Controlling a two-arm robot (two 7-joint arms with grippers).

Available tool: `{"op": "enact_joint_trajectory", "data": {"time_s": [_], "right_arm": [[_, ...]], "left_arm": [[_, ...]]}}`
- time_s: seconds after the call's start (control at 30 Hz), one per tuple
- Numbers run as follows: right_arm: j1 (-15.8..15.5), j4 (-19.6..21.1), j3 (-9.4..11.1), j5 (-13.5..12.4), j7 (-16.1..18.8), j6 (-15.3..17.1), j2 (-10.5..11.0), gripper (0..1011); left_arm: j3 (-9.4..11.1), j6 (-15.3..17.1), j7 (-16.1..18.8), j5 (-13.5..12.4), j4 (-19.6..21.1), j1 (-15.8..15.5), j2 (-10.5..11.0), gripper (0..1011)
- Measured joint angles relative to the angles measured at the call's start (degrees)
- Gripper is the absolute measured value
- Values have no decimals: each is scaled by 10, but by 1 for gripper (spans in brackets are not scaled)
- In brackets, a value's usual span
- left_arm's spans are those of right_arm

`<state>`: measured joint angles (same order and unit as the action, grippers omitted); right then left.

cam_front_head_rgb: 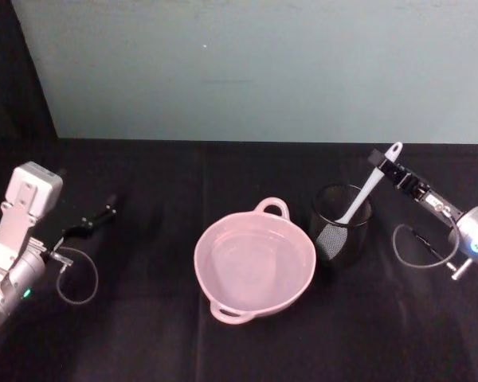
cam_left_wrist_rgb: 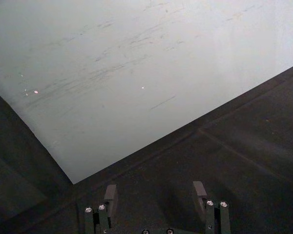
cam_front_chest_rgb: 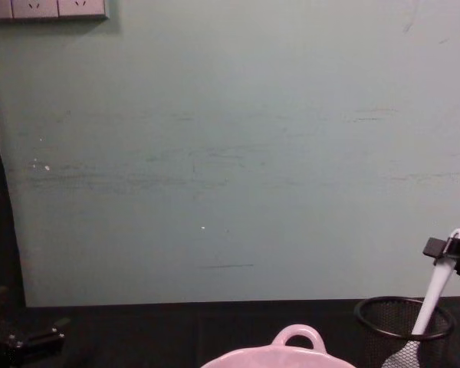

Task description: Use the one hand to pick up the spoon and stir the clear water in the bowl.

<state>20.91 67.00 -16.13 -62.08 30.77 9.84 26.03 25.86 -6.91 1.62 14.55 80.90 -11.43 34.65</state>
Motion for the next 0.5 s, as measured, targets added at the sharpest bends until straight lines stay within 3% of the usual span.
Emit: {"op": "enact_joint_trajectory", "data": {"time_s": [0.23, 0.37, 0.5], "right_arm": [[-7, 18, -3, -4, -2, -9, 14, 122], [-10, 34, -7, -4, -5, -17, 22, 114], [-15, 68, -15, 16, -17, -38, 37, 114]], "left_arm": [[0, 0, 0, 0, 0, 0, 0, 1005], [0, 0, 0, 0, 0, 0, 0, 1005], [0, 0, 0, 0, 0, 0, 0, 1005]]}}
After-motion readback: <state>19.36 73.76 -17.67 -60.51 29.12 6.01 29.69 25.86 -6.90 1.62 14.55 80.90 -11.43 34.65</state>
